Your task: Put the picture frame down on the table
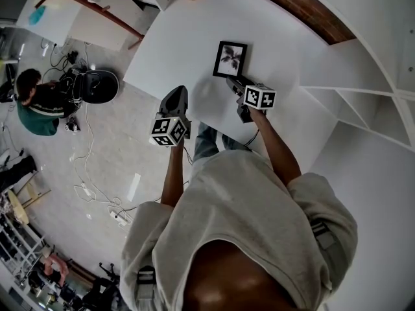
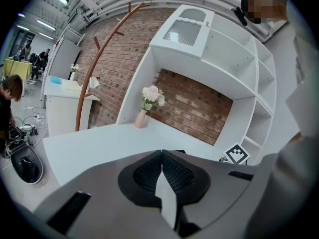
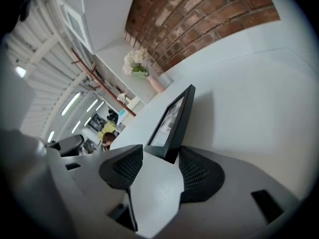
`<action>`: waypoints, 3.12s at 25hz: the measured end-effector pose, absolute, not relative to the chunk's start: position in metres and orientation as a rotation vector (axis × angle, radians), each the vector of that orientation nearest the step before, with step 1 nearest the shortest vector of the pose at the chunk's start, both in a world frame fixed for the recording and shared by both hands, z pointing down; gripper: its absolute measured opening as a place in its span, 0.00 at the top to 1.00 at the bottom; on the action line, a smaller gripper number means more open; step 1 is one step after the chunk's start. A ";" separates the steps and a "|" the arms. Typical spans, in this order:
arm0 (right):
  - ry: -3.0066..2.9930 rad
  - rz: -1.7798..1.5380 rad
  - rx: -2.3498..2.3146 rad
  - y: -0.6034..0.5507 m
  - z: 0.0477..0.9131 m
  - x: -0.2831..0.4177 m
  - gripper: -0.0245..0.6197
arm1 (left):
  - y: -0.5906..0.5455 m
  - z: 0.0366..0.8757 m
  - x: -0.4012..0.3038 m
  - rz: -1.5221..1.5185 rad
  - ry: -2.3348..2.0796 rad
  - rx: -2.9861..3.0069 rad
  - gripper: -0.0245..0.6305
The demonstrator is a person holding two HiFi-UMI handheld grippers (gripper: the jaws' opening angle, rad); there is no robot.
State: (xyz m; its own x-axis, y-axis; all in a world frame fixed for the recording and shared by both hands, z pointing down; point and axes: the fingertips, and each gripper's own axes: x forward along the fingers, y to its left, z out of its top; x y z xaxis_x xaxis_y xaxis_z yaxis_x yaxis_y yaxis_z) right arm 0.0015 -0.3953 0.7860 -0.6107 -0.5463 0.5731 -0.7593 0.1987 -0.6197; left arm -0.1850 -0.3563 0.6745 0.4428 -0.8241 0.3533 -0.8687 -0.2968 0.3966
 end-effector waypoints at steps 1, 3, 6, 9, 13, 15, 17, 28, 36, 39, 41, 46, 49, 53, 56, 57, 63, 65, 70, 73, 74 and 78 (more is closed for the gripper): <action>-2.236 1.300 1.221 -0.393 0.791 0.000 0.59 | -0.356 0.675 -0.185 0.109 -1.416 2.164 0.94; -2.209 1.174 1.183 -0.391 0.797 -0.002 0.59 | -0.356 0.676 -0.185 0.109 -1.414 2.167 0.94; -2.167 1.057 1.172 -0.390 0.800 -0.001 0.59 | -0.358 0.675 -0.186 0.110 -1.410 2.172 0.94; -2.127 0.960 1.162 -0.389 0.803 0.001 0.59 | -0.359 0.674 -0.187 0.104 -1.415 2.175 0.94; -2.100 0.900 1.150 -0.385 0.807 0.001 0.59 | -0.357 0.674 -0.190 0.100 -1.422 2.172 0.94; -2.104 0.904 1.157 -0.384 0.804 0.000 0.59 | -0.355 0.674 -0.191 0.098 -1.423 2.170 0.94; -2.115 0.889 1.164 -0.385 0.800 0.000 0.59 | -0.354 0.673 -0.191 0.096 -1.425 2.169 0.94; -2.225 0.660 1.275 -0.390 0.748 0.007 0.77 | -0.348 0.666 -0.184 0.091 -1.423 2.189 0.94; -2.273 0.546 1.356 -0.388 0.714 0.014 0.92 | -0.343 0.659 -0.177 0.088 -1.427 2.212 0.94; -2.298 0.542 1.367 -0.386 0.702 0.016 0.92 | -0.342 0.652 -0.176 0.082 -1.433 2.223 0.94; -2.319 0.531 1.374 -0.385 0.691 0.016 0.92 | -0.340 0.647 -0.175 0.076 -1.438 2.229 0.94; -2.371 0.465 1.389 -0.386 0.663 0.017 0.92 | -0.340 0.635 -0.173 0.061 -1.449 2.250 0.94; -2.389 0.430 1.406 -0.385 0.648 0.021 0.92 | -0.340 0.625 -0.169 0.053 -1.452 2.272 0.94; -2.410 0.383 1.427 -0.388 0.628 0.025 0.92 | -0.346 0.610 -0.166 0.037 -1.461 2.308 0.94; -2.422 0.361 1.455 -0.389 0.616 0.031 0.92 | -0.350 0.601 -0.162 0.031 -1.465 2.330 0.94; -2.425 0.356 1.466 -0.391 0.611 0.033 0.92 | -0.352 0.598 -0.161 0.029 -1.466 2.338 0.94; -2.451 0.327 1.515 -0.396 0.589 0.046 0.93 | -0.361 0.580 -0.153 0.023 -1.470 2.382 0.94; -2.463 0.307 1.528 -0.398 0.580 0.049 0.93 | -0.366 0.573 -0.150 0.015 -1.474 2.397 0.94; -2.487 0.282 1.544 -0.400 0.566 0.050 0.93 | -0.371 0.557 -0.149 0.001 -1.485 2.427 0.94; -2.497 0.274 1.549 -0.400 0.560 0.052 0.92 | -0.374 0.552 -0.147 -0.006 -1.492 2.433 0.94; -2.500 0.272 1.551 -0.400 0.559 0.053 0.93 | -0.374 0.550 -0.146 -0.010 -1.495 2.434 0.94; -2.509 0.281 1.566 -0.400 0.557 0.059 0.93 | -0.375 0.549 -0.143 -0.019 -1.506 2.436 0.94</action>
